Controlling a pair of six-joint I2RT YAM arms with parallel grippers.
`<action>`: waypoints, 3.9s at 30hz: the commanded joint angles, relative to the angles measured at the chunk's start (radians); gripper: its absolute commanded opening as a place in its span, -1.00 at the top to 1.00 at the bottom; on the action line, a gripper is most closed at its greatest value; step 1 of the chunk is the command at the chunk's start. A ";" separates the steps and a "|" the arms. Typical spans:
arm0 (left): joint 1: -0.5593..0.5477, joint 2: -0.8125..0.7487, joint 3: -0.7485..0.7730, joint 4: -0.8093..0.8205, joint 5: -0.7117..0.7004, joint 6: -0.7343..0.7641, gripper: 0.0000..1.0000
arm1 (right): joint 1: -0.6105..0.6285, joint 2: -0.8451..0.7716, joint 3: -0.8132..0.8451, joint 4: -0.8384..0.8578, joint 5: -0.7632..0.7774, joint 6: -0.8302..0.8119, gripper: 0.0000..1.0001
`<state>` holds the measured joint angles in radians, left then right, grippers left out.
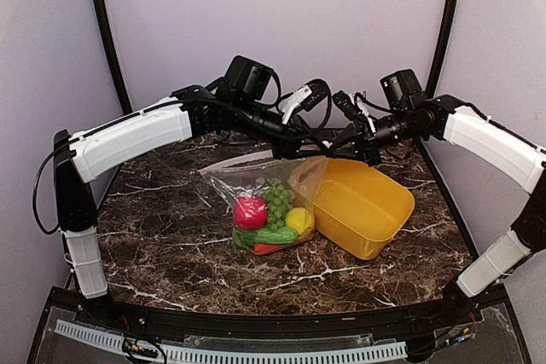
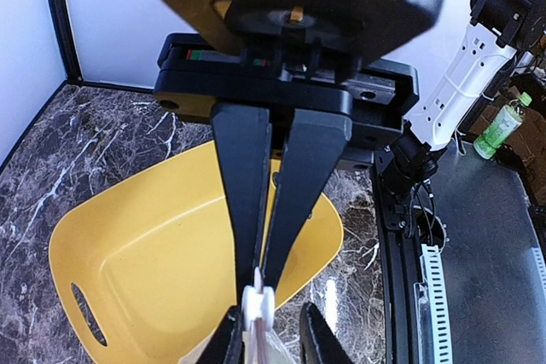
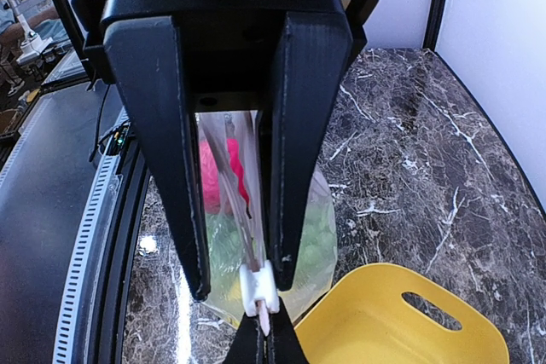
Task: Place the food in the zip-top bag and seal the zipper
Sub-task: Zip the zipper of the food storage bag, then place the zipper food storage bag at the center of the board, then reset both arms
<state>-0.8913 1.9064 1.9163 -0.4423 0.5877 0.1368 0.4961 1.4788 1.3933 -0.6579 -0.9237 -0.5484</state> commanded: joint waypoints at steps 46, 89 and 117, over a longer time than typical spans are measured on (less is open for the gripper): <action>0.117 -0.637 -0.714 -0.137 -0.322 0.037 0.98 | -0.124 -0.076 -0.055 -0.003 -0.001 -0.039 1.00; 0.216 -0.665 -0.759 0.029 -0.429 0.090 0.51 | -0.125 0.057 0.052 0.006 -0.052 -0.005 1.00; 0.232 -0.777 -0.736 0.156 -1.087 0.066 -0.98 | -0.298 -0.119 0.067 0.215 0.612 0.309 -0.97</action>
<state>-0.6765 1.0904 1.2098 -0.3111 -0.2127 0.1768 0.2039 1.3926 1.5055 -0.5396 -0.5106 -0.3084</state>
